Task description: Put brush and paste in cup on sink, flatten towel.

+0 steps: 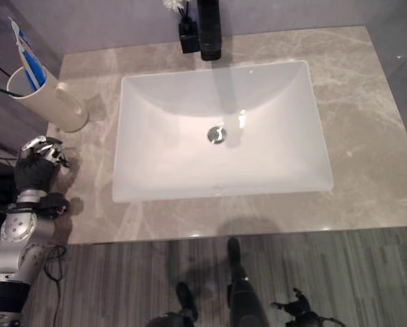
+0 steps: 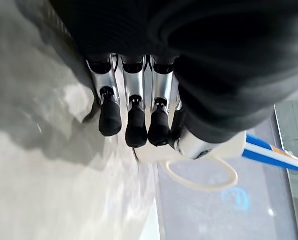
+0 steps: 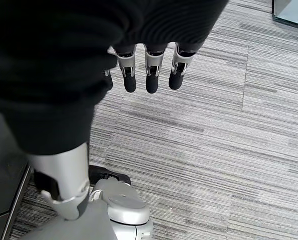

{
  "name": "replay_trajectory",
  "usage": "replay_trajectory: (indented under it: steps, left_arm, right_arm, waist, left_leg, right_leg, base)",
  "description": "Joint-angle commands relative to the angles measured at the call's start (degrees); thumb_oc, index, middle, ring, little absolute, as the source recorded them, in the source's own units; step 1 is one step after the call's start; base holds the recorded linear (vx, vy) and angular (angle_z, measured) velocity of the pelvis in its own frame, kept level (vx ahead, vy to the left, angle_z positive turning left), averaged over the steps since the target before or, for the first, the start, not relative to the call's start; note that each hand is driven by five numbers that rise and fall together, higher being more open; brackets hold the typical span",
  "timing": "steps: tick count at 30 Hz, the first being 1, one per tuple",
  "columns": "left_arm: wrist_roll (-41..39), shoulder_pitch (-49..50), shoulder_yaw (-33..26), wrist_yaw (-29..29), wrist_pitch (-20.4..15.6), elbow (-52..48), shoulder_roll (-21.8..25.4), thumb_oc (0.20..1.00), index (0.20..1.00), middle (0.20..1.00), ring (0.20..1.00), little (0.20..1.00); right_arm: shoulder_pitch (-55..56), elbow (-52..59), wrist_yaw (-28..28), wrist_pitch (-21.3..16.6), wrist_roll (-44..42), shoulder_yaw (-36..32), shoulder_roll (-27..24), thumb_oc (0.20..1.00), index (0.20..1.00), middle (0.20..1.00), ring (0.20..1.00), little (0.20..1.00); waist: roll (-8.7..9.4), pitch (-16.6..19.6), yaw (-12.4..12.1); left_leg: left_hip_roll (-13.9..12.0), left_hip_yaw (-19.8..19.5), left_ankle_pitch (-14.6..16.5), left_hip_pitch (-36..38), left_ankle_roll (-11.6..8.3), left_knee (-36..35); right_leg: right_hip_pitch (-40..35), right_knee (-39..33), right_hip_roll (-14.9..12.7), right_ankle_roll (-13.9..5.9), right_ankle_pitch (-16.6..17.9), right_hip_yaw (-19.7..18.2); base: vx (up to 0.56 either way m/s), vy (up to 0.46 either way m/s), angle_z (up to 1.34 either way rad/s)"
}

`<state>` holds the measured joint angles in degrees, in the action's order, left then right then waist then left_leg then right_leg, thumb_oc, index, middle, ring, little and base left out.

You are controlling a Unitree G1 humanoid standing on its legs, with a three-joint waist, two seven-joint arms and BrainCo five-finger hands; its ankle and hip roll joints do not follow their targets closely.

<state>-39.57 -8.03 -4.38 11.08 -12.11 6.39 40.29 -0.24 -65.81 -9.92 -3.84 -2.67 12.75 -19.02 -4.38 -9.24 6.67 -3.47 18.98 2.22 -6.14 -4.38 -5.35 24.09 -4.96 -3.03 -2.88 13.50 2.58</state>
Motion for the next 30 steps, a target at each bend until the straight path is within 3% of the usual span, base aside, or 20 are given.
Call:
replay_trajectory:
  steps: [1, 10, 30]
  left_arm:
    - [0.1, -4.5, -1.8, 2.0, -1.9, 4.7, 3.4, 0.2, 0.2, 0.2, 0.2, 0.2]
    - [-1.3, -16.6, 2.5, 3.9, -2.1, 14.4, 8.3, 0.2, 0.2, 0.2, 0.2, 0.2]
    - [-3.1, -30.4, 11.2, 3.3, -2.0, 26.2, 7.2, 0.2, 0.2, 0.2, 0.2, 0.2]
  right_arm:
    - [-0.6, 0.0, -0.9, -0.5, -1.2, 1.1, -0.4, 1.0, 1.0, 1.0, 1.0, 1.0]
    - [-0.7, 0.5, -0.8, -0.7, -1.6, 1.9, -1.3, 1.0, 1.0, 1.0, 1.0, 1.0]
    - [-1.4, 1.8, -0.8, -1.7, -1.9, 5.2, -0.7, 1.0, 1.0, 1.0, 1.0, 1.0]
  waist:
    - [0.0, -1.7, 0.1]
    - [1.24, -2.2, 1.5]
    - [2.3, -1.2, 3.5]
  left_leg:
    - [1.8, -4.8, -1.0, 0.5, -0.79, 0.4]
    - [1.1, -4.2, -0.8, 0.3, -1.01, 0.4]
    - [0.8, -2.9, 0.2, 0.9, -1.32, 0.4]
  right_leg:
    - [-2.0, 8.5, 0.7, -2.23, -8.3, 2.2]
    - [-1.1, 8.8, 1.6, -2.4, -8.3, 1.9]
    - [-0.1, 8.8, 2.6, -2.5, -8.2, 0.3]
  base:
    - [0.0, 0.0, 0.0]
    - [0.0, 0.001, -0.01]
    - [0.0, 0.004, -0.01]
